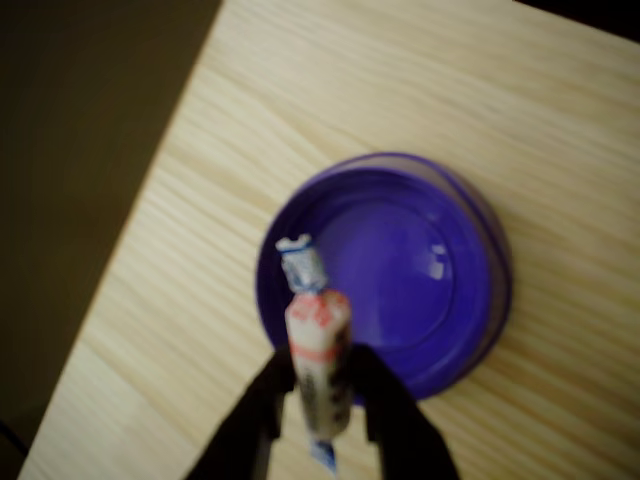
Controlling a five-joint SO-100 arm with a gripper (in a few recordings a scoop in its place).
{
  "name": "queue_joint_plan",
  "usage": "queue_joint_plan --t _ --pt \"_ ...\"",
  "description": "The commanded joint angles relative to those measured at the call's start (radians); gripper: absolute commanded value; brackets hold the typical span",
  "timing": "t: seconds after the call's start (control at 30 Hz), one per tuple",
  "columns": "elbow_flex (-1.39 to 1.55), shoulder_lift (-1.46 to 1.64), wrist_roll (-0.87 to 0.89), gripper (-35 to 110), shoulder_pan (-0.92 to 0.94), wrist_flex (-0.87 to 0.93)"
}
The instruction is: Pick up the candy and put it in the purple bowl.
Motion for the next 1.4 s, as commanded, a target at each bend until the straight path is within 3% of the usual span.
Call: queue_joint_plan --t 0.0,0.87,0.97,1.07,1.37 --pt "-0.106 0.023 -0.009 0 0.005 -0.037" --pt "-0.132 -0.018 0.000 15 0.006 -0.048" --pt "-0.138 -0.008 0.008 13 -0.005 -0.032" --pt "-0.155 0.017 0.031 0 -0.021 0.003" --pt "-0.160 0.138 0.014 0 -0.086 0.183"
